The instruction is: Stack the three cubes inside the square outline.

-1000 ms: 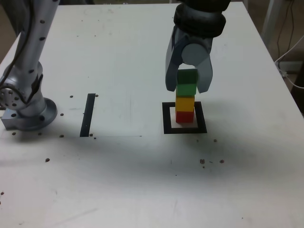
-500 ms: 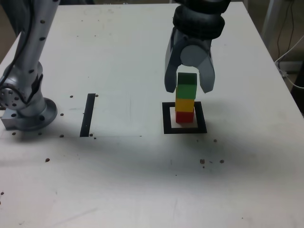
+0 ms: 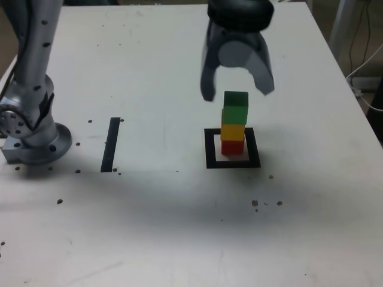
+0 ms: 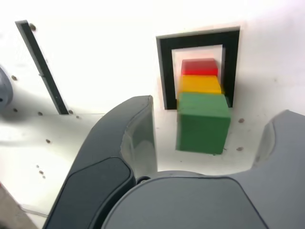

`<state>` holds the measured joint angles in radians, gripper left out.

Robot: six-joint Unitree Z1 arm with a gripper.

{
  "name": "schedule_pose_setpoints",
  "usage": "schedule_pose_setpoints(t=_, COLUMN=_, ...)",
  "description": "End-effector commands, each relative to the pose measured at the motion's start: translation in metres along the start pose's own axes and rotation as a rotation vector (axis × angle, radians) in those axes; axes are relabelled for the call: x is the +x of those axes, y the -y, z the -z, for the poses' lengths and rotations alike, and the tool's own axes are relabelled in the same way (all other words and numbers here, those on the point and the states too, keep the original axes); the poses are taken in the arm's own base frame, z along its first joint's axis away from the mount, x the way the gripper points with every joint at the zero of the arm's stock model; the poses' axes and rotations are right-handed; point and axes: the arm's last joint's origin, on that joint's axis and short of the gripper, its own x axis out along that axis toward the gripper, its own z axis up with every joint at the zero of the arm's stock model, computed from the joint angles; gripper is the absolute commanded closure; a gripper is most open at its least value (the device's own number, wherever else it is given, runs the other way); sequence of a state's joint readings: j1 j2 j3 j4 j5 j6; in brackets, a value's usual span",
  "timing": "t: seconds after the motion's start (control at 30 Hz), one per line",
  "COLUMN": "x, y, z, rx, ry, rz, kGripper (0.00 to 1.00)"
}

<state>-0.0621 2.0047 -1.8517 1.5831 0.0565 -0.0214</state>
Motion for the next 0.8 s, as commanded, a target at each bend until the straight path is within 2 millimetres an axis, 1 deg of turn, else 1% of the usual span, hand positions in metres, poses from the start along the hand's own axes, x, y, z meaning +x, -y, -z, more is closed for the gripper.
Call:
schedule_pose_setpoints(t=0.0, x=-0.004, y=-0.001, z=0.017, rx=-0.013, ry=-0.02, rz=-0.015, kGripper=0.0)
schedule_pose_setpoints(t=0.1, x=-0.003, y=-0.002, z=0.037, rx=-0.035, ry=-0.039, rz=-0.025, kGripper=0.0)
schedule_pose_setpoints(t=0.27, x=0.003, y=-0.003, z=0.078, rx=-0.075, ry=-0.073, rz=-0.028, kGripper=0.0)
schedule_pose_setpoints(t=0.4, x=0.014, y=-0.003, z=0.114, rx=-0.104, ry=-0.096, rz=-0.022, kGripper=0.0)
schedule_pose_setpoints(t=0.47, x=0.021, y=-0.002, z=0.128, rx=-0.114, ry=-0.108, rz=-0.02, kGripper=0.0)
schedule_pose_setpoints(t=0.6, x=0.039, y=-0.001, z=0.149, rx=-0.129, ry=-0.124, rz=-0.011, kGripper=0.0)
schedule_pose_setpoints(t=0.77, x=0.065, y=0.001, z=0.167, rx=-0.138, ry=-0.121, rz=0.009, kGripper=0.0)
